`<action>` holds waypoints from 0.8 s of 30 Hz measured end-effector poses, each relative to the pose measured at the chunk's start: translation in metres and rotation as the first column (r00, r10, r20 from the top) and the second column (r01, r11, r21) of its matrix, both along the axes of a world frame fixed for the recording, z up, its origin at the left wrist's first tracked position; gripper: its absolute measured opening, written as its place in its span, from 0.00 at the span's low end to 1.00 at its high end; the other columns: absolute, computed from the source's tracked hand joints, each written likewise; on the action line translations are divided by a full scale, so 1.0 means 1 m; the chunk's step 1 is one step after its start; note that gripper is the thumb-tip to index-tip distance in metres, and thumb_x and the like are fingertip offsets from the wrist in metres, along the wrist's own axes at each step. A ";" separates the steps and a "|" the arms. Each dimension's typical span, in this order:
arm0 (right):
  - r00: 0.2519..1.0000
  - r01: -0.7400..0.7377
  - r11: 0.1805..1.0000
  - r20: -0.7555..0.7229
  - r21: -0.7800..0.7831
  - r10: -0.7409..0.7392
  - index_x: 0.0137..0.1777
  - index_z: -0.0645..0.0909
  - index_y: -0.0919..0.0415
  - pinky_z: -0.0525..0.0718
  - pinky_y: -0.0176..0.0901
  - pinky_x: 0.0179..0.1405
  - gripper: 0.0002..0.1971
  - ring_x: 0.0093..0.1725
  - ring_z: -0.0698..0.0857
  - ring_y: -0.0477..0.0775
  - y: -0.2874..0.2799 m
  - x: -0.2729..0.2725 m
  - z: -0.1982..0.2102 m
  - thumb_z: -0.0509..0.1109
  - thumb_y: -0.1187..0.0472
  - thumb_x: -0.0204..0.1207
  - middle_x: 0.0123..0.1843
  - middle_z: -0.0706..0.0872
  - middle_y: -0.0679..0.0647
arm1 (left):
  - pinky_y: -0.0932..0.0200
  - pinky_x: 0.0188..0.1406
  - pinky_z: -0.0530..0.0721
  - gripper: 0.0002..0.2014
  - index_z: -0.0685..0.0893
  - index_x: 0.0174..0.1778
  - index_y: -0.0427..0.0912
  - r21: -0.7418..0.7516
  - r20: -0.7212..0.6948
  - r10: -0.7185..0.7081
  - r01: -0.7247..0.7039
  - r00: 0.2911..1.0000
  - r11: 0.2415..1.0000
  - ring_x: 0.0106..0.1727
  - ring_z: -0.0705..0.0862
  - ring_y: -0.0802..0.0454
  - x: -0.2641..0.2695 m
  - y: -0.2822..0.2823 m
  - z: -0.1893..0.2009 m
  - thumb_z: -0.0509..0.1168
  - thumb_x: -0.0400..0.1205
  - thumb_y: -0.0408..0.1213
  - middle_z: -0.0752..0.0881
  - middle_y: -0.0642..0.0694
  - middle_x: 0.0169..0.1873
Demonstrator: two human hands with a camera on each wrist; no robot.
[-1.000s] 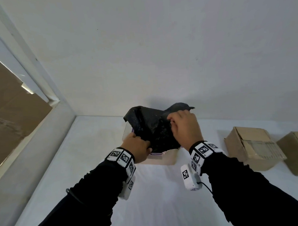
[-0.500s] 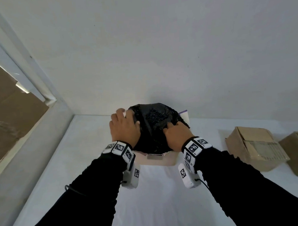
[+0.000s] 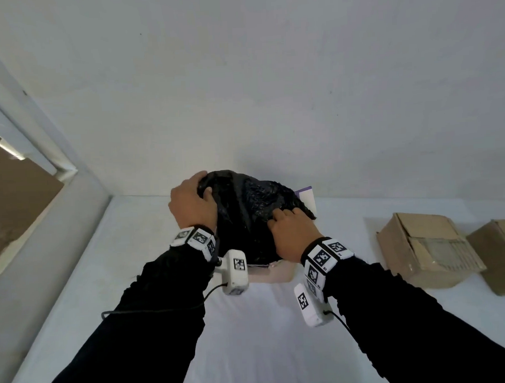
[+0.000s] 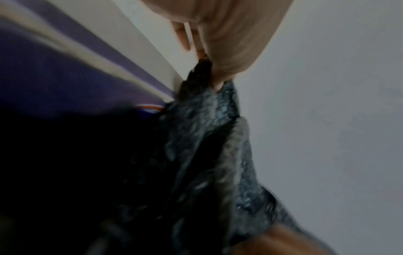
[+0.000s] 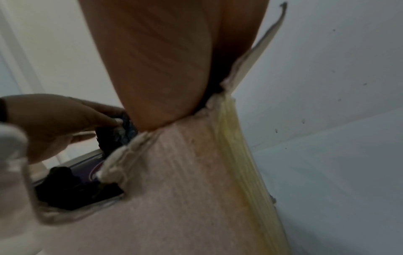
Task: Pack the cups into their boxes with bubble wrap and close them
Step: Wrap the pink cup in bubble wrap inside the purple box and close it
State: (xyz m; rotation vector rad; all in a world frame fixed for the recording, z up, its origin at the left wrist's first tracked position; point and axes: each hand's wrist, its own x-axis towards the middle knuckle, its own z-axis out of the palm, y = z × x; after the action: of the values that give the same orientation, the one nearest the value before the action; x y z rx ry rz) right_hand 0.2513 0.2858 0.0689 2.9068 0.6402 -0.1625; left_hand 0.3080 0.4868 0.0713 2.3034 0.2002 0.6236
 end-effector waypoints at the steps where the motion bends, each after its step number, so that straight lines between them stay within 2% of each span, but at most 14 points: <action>1: 1.000 0.009 1.000 0.005 0.026 -0.009 0.59 0.80 0.61 0.70 0.49 0.52 0.14 0.55 0.81 0.62 0.000 -0.001 0.001 0.62 0.62 0.75 0.59 0.78 0.60 | 0.46 0.57 0.80 0.18 0.87 0.59 0.49 0.096 0.095 -0.056 0.047 0.994 0.994 0.55 0.83 0.41 -0.004 -0.002 -0.001 0.67 0.74 0.30 0.89 0.46 0.50; 2: 0.999 0.026 0.998 0.020 0.061 -0.028 0.57 0.81 0.61 0.71 0.49 0.45 0.13 0.52 0.83 0.63 0.000 -0.001 0.002 0.62 0.64 0.74 0.58 0.79 0.60 | 0.49 0.56 0.80 0.19 0.87 0.58 0.48 0.172 0.150 -0.148 0.122 0.978 0.978 0.54 0.82 0.41 -0.008 -0.005 -0.002 0.66 0.73 0.27 0.89 0.45 0.49; 4: 0.993 0.081 0.985 0.077 0.155 -0.094 0.55 0.81 0.63 0.75 0.49 0.37 0.13 0.47 0.84 0.65 0.000 -0.002 0.006 0.67 0.68 0.70 0.56 0.78 0.61 | 0.52 0.53 0.80 0.20 0.87 0.58 0.44 0.254 0.105 -0.328 0.294 0.939 0.922 0.51 0.83 0.40 -0.016 -0.013 -0.004 0.64 0.72 0.23 0.88 0.43 0.49; 7: 0.963 0.142 0.975 0.202 0.170 -0.176 0.50 0.79 0.62 0.77 0.51 0.38 0.18 0.48 0.79 0.64 -0.002 0.000 0.002 0.75 0.67 0.58 0.53 0.78 0.62 | 0.47 0.48 0.84 0.19 0.86 0.59 0.41 0.363 -0.127 -0.424 0.440 0.897 0.821 0.50 0.84 0.36 -0.023 -0.019 -0.012 0.65 0.73 0.24 0.87 0.38 0.52; 9: 0.944 0.203 0.969 0.235 0.143 -0.233 0.51 0.78 0.61 0.76 0.50 0.39 0.21 0.48 0.79 0.64 -0.002 0.001 0.000 0.75 0.66 0.55 0.53 0.80 0.63 | 0.46 0.43 0.83 0.17 0.85 0.59 0.38 0.446 -0.244 -0.435 0.499 0.867 0.743 0.48 0.84 0.34 -0.021 -0.020 -0.014 0.64 0.74 0.26 0.86 0.35 0.51; 11: 0.939 0.230 0.967 0.237 0.106 -0.249 0.53 0.78 0.61 0.74 0.48 0.38 0.20 0.48 0.80 0.63 0.001 0.004 0.003 0.74 0.66 0.59 0.48 0.83 0.61 | 0.46 0.44 0.80 0.17 0.81 0.61 0.36 0.538 -0.337 -0.412 0.532 0.847 0.653 0.48 0.84 0.33 -0.021 -0.024 -0.009 0.61 0.76 0.28 0.84 0.35 0.51; 12: 0.946 0.222 0.970 0.222 0.095 -0.238 0.55 0.77 0.61 0.72 0.47 0.37 0.18 0.50 0.80 0.63 0.003 0.005 0.006 0.71 0.67 0.63 0.47 0.84 0.60 | 0.46 0.44 0.78 0.20 0.78 0.65 0.36 0.553 -0.362 -0.400 0.539 0.842 0.635 0.49 0.83 0.33 -0.020 -0.026 -0.007 0.60 0.76 0.29 0.84 0.36 0.53; 14: 0.954 0.203 0.970 0.196 0.132 -0.226 0.62 0.74 0.61 0.70 0.46 0.37 0.17 0.56 0.79 0.62 0.003 0.009 0.006 0.64 0.68 0.72 0.51 0.83 0.59 | 0.48 0.44 0.75 0.29 0.67 0.75 0.37 0.505 -0.409 -0.385 0.557 0.827 0.660 0.49 0.83 0.31 -0.020 -0.029 -0.002 0.58 0.75 0.28 0.83 0.37 0.56; 15: 0.952 0.206 0.966 0.196 0.158 -0.235 0.65 0.72 0.61 0.70 0.46 0.36 0.18 0.57 0.78 0.62 0.001 0.012 0.006 0.62 0.68 0.75 0.55 0.82 0.59 | 0.49 0.43 0.73 0.31 0.65 0.77 0.38 0.484 -0.435 -0.382 0.569 0.815 0.665 0.48 0.83 0.30 -0.019 -0.028 -0.001 0.58 0.74 0.28 0.82 0.37 0.58; 17: 0.943 0.197 0.951 0.220 0.236 -0.250 0.67 0.72 0.59 0.72 0.47 0.32 0.20 0.55 0.78 0.62 0.000 0.015 0.007 0.63 0.67 0.76 0.57 0.79 0.60 | 0.50 0.45 0.73 0.25 0.72 0.70 0.41 0.520 -0.462 -0.390 0.599 0.797 0.608 0.50 0.83 0.33 -0.016 -0.025 -0.002 0.59 0.74 0.31 0.83 0.40 0.58; 19: 0.947 0.141 0.950 0.242 0.278 -0.212 0.65 0.76 0.57 0.71 0.45 0.25 0.21 0.49 0.79 0.64 0.002 0.018 0.004 0.69 0.67 0.72 0.55 0.78 0.62 | 0.52 0.45 0.74 0.16 0.81 0.58 0.43 0.613 -0.470 -0.385 0.608 0.794 0.505 0.50 0.83 0.38 -0.014 -0.021 -0.004 0.58 0.75 0.38 0.86 0.43 0.52; 20: 0.949 0.115 0.960 0.258 0.254 -0.181 0.62 0.78 0.57 0.70 0.44 0.23 0.20 0.47 0.80 0.64 0.002 0.021 0.000 0.71 0.66 0.70 0.54 0.79 0.63 | 0.53 0.44 0.72 0.16 0.84 0.53 0.44 0.637 -0.460 -0.381 0.597 0.802 0.488 0.49 0.83 0.40 -0.015 -0.021 -0.006 0.56 0.75 0.42 0.86 0.44 0.49; 22: 0.956 0.085 0.978 0.262 0.191 -0.134 0.57 0.81 0.59 0.70 0.44 0.23 0.16 0.47 0.81 0.64 0.003 0.025 -0.006 0.73 0.65 0.68 0.53 0.80 0.63 | 0.53 0.42 0.70 0.21 0.88 0.45 0.45 0.644 -0.424 -0.385 0.572 0.820 0.508 0.46 0.83 0.41 -0.018 -0.026 -0.011 0.51 0.77 0.50 0.86 0.43 0.43; 24: 0.966 0.075 0.988 0.234 0.139 -0.106 0.57 0.82 0.59 0.77 0.48 0.30 0.14 0.48 0.82 0.64 0.005 0.027 -0.009 0.69 0.63 0.71 0.52 0.82 0.62 | 0.51 0.45 0.71 0.23 0.90 0.42 0.44 0.652 -0.386 -0.348 0.520 0.854 0.552 0.50 0.81 0.40 -0.017 -0.031 -0.013 0.51 0.79 0.51 0.85 0.41 0.47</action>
State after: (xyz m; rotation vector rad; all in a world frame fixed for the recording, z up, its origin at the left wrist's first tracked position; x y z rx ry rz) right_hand 0.2786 0.2910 0.0595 3.0125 0.4939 0.2280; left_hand 0.2905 0.4554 0.0578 3.0448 -0.6656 0.1800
